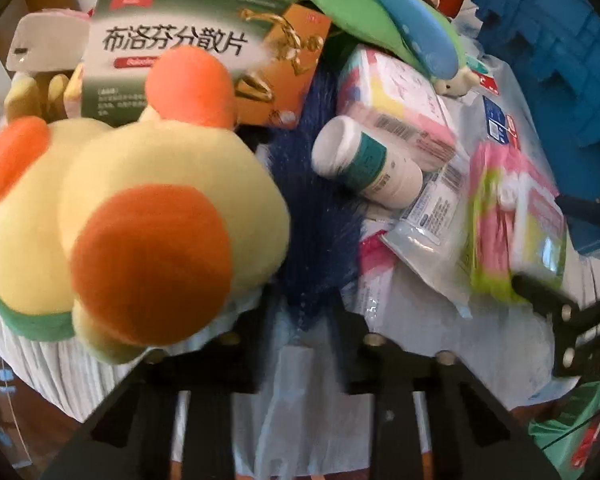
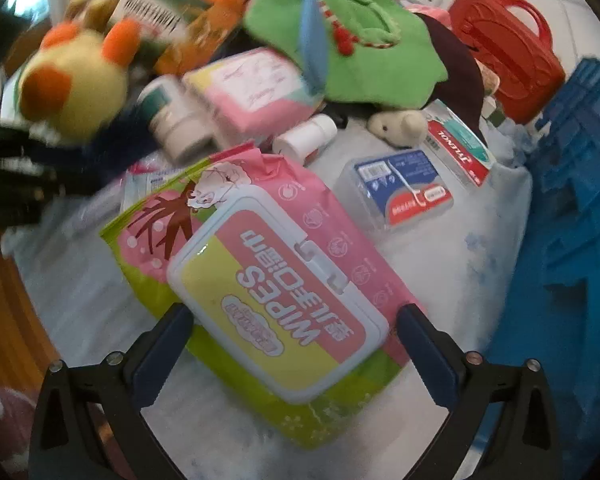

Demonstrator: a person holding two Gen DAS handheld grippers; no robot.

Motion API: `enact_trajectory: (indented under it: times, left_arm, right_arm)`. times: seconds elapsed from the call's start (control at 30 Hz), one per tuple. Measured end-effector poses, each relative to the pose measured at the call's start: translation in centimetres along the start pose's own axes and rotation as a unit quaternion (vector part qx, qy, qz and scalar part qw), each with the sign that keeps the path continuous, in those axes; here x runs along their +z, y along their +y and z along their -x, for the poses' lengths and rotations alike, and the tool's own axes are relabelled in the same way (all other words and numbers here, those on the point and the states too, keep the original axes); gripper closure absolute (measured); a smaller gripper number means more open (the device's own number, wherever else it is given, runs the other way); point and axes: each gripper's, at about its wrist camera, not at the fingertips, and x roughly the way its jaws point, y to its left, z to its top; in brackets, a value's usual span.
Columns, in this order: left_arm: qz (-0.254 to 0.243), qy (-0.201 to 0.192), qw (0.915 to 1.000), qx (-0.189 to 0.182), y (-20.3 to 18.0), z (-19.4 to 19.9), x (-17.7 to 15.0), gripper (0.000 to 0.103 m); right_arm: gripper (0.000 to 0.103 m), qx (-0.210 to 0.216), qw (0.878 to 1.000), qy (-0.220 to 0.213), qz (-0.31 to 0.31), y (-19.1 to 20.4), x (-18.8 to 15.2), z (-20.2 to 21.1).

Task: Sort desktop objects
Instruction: 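Grasp the red-capped ointment tube with the left tool while the right tool grasps the WIPES pack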

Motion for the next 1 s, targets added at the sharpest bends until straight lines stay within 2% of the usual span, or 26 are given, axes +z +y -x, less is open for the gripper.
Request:
enact_trajectory:
  times: [0.1,0.17,0.27,0.33,0.4,0.5,0.57,0.67,0.7,0.73,0.83,0.9,1.0]
  left_arm:
    - [0.010,0.000,0.9999,-0.004,0.0,0.2,-0.4,0.088]
    - [0.011,-0.004,0.9999,-0.008,0.1,1.0,-0.8,0.090]
    - [0.003,-0.008,0.9999,-0.015,-0.2,2.7,-1.8,0.093]
    - [-0.008,0.001,0.9994,-0.033,-0.9,3.1,-2.1,0.093]
    - [-0.020,0.000,0.9996,-0.022,-1.5,3.2,-2.4,0.093]
    - [-0.013,-0.009,0.9999,-0.003,-1.3,3.4,-2.1,0.093]
    - [-0.012,-0.014,0.9998,0.009,-1.1,3.5,-1.5,0.093]
    - [-0.011,-0.022,0.9993,0.027,-0.2,4.0,-0.9,0.088]
    - [-0.008,-0.021,0.9993,0.029,0.3,4.1,-0.9,0.080]
    - [-0.006,-0.016,0.9994,0.029,0.6,3.9,-0.8,0.067]
    - [0.001,0.001,0.9998,0.021,1.0,2.5,-1.3,0.052]
    - [0.002,0.012,0.9993,0.035,1.2,1.5,-1.9,0.050]
    - [0.016,-0.009,0.9993,0.033,1.8,1.7,-3.0,0.048]
  right_arm:
    - [0.001,0.031,0.990,0.023,-0.135,-2.0,-0.1,-0.8]
    - [0.011,0.048,0.979,0.038,-0.196,-2.3,-0.6,-0.7]
    - [0.020,0.103,0.957,0.050,-0.265,-1.6,-2.3,0.1]
    - [0.020,0.126,0.953,0.059,-0.271,-0.7,-3.2,0.4]
    - [0.020,0.123,0.957,0.057,-0.255,0.1,-3.5,0.8]
    - [0.017,0.081,0.972,0.039,-0.216,0.6,-3.4,1.8]
    - [0.006,0.064,0.977,0.019,-0.202,0.2,-3.2,2.8]
    - [0.000,0.044,0.983,-0.010,-0.176,-0.7,-2.5,4.3]
    - [0.000,0.042,0.986,-0.015,-0.164,-0.8,-2.2,4.4]
    - [0.000,0.040,0.989,-0.019,-0.145,-0.6,-1.5,4.4]
    - [0.000,0.026,0.996,-0.025,-0.080,-1.0,-0.4,3.4]
    - [0.000,0.023,0.999,-0.024,-0.030,-0.7,0.1,1.8]
    - [0.000,0.025,0.999,-0.028,0.024,0.1,0.1,1.3]
